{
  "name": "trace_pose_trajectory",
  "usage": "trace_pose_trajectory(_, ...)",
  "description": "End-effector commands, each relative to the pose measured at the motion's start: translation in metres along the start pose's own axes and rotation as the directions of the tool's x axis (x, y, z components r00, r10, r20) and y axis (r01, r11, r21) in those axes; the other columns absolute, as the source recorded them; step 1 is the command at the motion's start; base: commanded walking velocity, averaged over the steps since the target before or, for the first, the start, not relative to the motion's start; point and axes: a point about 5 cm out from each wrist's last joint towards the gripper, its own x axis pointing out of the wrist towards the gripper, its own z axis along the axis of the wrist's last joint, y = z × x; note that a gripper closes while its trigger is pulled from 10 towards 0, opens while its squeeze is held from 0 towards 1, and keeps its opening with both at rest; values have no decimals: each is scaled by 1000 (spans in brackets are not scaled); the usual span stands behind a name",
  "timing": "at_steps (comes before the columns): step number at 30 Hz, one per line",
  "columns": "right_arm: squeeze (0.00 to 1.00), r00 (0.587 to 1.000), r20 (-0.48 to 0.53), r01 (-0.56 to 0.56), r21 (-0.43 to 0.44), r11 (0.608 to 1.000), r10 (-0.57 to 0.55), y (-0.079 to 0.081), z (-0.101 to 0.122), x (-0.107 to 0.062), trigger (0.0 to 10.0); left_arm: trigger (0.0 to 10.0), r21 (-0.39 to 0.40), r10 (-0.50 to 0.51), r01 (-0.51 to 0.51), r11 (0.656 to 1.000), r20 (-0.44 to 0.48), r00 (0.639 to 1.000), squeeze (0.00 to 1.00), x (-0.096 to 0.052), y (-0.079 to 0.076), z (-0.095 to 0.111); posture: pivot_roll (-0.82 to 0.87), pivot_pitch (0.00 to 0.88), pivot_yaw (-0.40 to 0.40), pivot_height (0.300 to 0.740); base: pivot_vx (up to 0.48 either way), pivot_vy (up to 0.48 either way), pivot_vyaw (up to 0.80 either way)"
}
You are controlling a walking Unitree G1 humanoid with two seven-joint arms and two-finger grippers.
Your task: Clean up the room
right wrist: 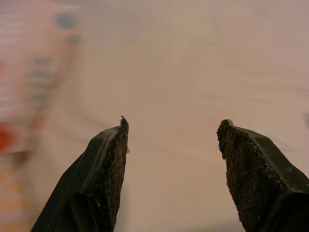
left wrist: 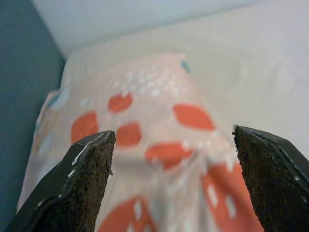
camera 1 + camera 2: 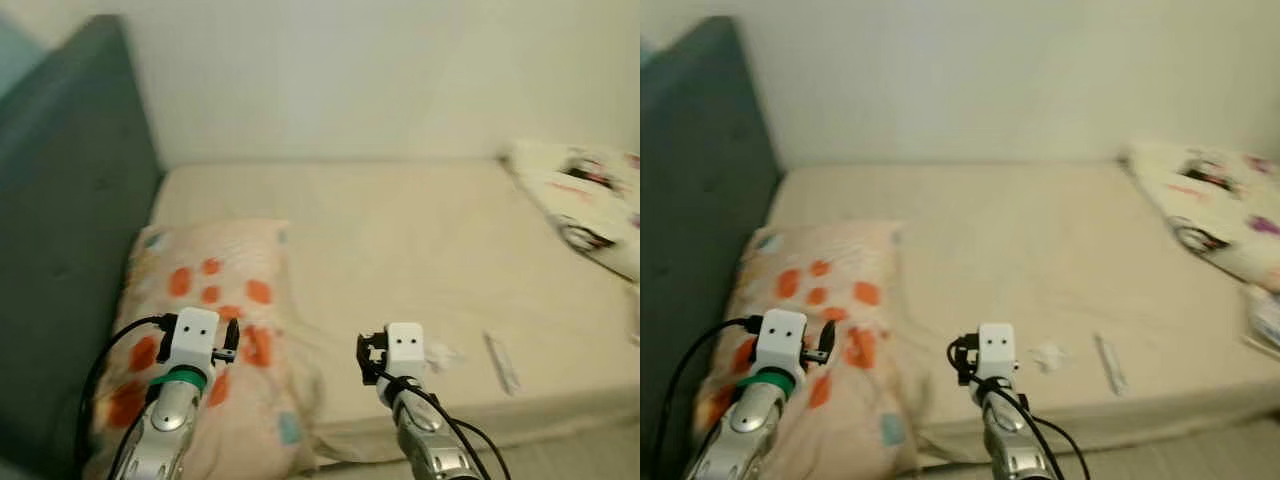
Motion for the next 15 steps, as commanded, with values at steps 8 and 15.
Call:
trace_pose_trajectory(8, 0, 998, 7, 55, -29, 998, -54, -18, -6, -8, 10000, 10000, 14, 40, -40, 999, 14, 999, 0, 5, 14, 4, 74, 0, 6, 740, 0, 0, -800)
trace_pose_trajectory(15, 0, 990, 10, 143, -59, 988, -143, -39, -12, -18, 10000, 10000, -2, 17, -17, 1000, -18, 1000, 0, -1, 7, -4, 71, 0, 16, 740, 0, 0, -800)
